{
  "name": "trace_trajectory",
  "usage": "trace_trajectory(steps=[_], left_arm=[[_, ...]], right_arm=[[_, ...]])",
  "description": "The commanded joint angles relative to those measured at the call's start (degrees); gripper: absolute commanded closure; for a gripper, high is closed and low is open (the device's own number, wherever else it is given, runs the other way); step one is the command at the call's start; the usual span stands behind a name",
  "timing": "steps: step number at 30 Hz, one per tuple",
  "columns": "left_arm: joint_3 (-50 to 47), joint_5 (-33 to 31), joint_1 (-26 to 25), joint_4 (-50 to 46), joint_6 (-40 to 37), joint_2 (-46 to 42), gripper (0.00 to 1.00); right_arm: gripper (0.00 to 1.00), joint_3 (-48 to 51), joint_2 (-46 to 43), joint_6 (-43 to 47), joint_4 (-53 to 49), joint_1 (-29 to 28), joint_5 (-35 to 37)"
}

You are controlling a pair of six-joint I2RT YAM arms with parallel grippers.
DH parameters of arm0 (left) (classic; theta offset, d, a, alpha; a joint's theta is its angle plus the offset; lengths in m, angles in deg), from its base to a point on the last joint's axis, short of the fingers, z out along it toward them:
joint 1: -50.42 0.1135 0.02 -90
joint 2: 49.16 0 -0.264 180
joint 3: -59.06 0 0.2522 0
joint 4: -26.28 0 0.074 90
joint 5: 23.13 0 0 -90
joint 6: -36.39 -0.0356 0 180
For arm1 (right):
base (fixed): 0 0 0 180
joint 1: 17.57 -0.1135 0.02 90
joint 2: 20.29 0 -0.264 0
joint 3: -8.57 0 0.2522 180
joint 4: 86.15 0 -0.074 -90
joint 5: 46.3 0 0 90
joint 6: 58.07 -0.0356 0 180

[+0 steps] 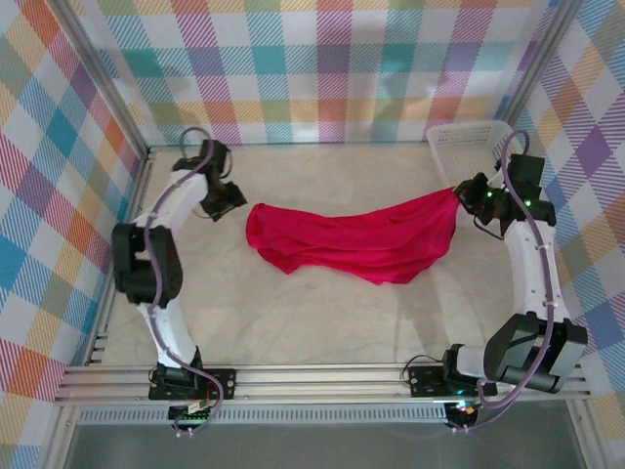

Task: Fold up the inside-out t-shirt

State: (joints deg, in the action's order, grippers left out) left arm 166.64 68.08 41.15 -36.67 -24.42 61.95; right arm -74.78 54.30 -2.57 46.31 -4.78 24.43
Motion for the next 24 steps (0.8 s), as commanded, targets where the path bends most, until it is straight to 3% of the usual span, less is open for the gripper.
trace_trajectory(steps=[1, 7, 14, 24], left_arm=[[7.12, -4.92, -3.80, -5.80, -3.65, 5.80, 0.51], [17.54, -8.80, -5.66, -9.77, -5.45, 15.79, 0.54], [24.13, -10.32, -5.66, -11.09, -7.04, 21.29, 0.59], [25.78, -8.99, -5.58, -11.18, -7.31, 25.45, 0.60]], right_arm=[[1.00, 1.43, -1.89, -0.04, 2.84, 0.38, -1.81], [1.00, 2.50, -1.77, -0.28, 3.54, 0.35, -2.57], [1.00, 2.51, -1.29, -0.22, 3.87, 0.38, -2.97], [1.00, 1.88, -0.69, -0.45, 4.42, 0.33, -2.80]])
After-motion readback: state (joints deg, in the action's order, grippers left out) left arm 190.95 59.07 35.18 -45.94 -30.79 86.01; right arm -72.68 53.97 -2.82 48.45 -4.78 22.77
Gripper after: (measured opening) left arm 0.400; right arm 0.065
